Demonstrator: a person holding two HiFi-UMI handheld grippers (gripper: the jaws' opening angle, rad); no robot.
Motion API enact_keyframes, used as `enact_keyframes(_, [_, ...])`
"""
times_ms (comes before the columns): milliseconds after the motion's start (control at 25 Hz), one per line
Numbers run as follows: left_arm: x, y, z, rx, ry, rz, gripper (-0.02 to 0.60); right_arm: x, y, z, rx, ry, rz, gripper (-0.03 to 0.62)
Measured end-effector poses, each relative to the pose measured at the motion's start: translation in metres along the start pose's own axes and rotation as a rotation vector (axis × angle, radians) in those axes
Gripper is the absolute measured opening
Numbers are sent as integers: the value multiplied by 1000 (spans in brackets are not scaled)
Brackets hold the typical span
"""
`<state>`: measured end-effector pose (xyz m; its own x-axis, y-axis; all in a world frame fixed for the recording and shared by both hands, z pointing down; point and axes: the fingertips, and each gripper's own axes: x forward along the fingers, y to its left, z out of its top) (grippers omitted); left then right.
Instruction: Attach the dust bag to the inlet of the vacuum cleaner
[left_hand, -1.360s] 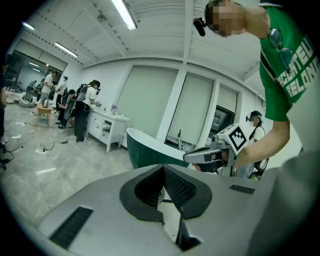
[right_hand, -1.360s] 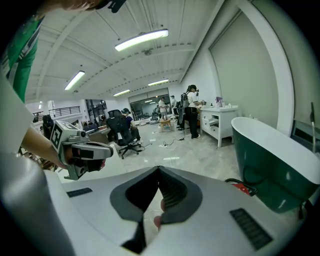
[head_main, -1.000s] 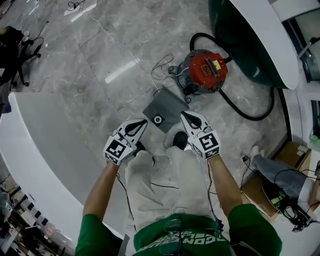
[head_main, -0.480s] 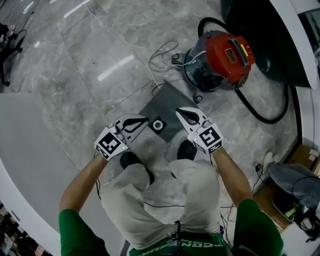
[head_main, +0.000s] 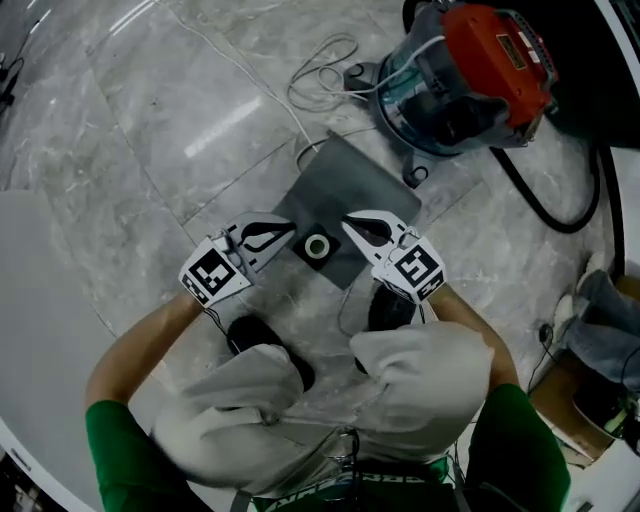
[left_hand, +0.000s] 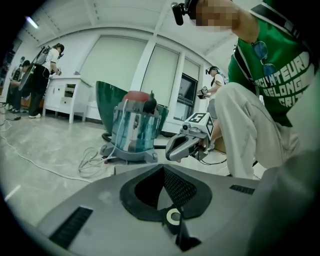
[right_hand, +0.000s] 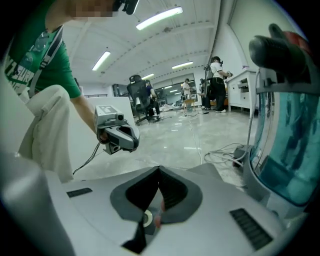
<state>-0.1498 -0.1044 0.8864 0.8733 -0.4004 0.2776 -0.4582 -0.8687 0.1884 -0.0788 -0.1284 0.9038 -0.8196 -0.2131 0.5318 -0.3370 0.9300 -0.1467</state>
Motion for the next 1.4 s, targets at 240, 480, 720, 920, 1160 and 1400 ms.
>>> enact_keyframes(240, [29,-18,-57,41,68,-119,2,19,13,-56,37,11,8,5])
enact_keyframes(480, [44,-23,-96,93,137,-162,2,32,31,-90,42,37,8,5])
enact_keyframes(720, [38,-36,-133,96,209,-192,2,44,55,-111,25,64,38,5])
enact_keyframes(920, [36,-50,-157,53,251,-207,2,53,80,-132,11,92,82,5])
enact_keyframes(1160, [36,-62,-169,25,277,-246,3,60,105,-161,-34,152,128,8])
enact_keyframes(1400, [35,-59,-173,10,296,-239,5,66,112,-181,-180,210,102,126])
